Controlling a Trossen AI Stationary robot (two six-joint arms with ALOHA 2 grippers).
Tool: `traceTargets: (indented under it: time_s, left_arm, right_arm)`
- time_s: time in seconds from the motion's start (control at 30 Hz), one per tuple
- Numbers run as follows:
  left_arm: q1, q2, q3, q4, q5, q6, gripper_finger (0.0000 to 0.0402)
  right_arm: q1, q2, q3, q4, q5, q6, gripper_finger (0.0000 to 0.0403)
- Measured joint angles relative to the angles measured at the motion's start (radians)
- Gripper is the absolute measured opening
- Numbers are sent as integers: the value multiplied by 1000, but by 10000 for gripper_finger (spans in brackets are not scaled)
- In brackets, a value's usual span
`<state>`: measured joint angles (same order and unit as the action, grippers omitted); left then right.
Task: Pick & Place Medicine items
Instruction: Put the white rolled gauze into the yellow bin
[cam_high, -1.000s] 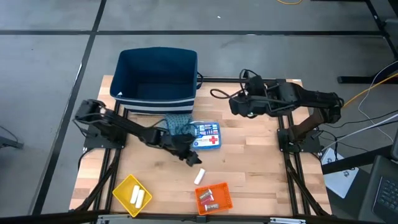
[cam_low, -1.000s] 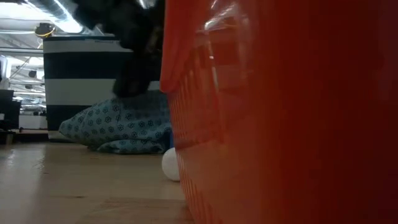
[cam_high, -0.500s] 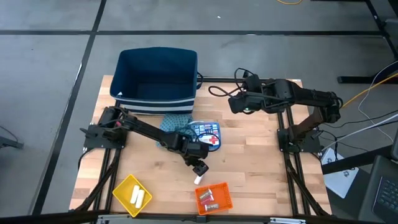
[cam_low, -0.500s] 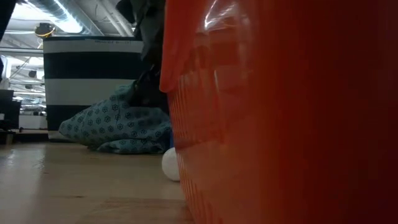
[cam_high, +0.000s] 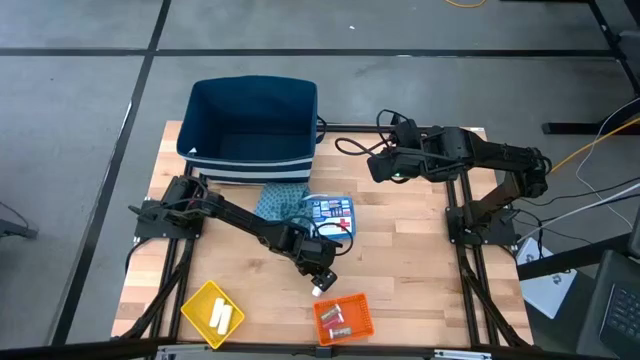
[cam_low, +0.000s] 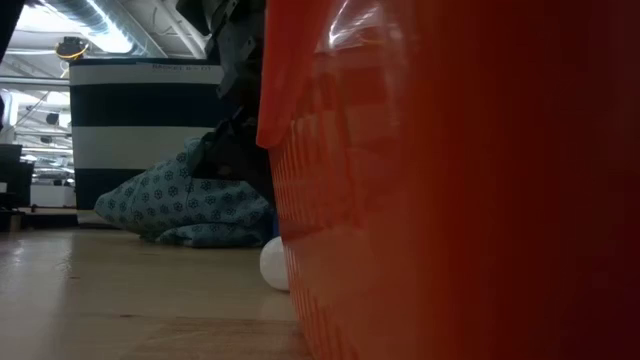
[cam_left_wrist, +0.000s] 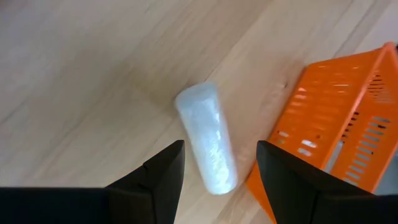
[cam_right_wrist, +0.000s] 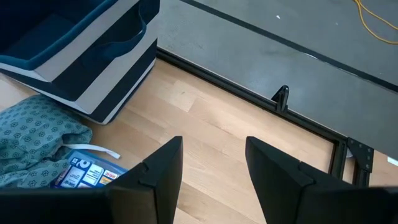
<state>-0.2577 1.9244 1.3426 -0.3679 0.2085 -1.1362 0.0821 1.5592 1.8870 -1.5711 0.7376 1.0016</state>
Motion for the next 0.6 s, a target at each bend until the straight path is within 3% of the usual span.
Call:
traceTargets:
  time_s: [0.43,0.6]
  left_arm:
    - [-16,24,0,28,-101,-69,196]
    - [-29,83,0,88,-40,-98,196]
  right_arm:
    - [0,0,0,0,-20,-19,176]
    - [0,0,0,0,-24,-22,176]
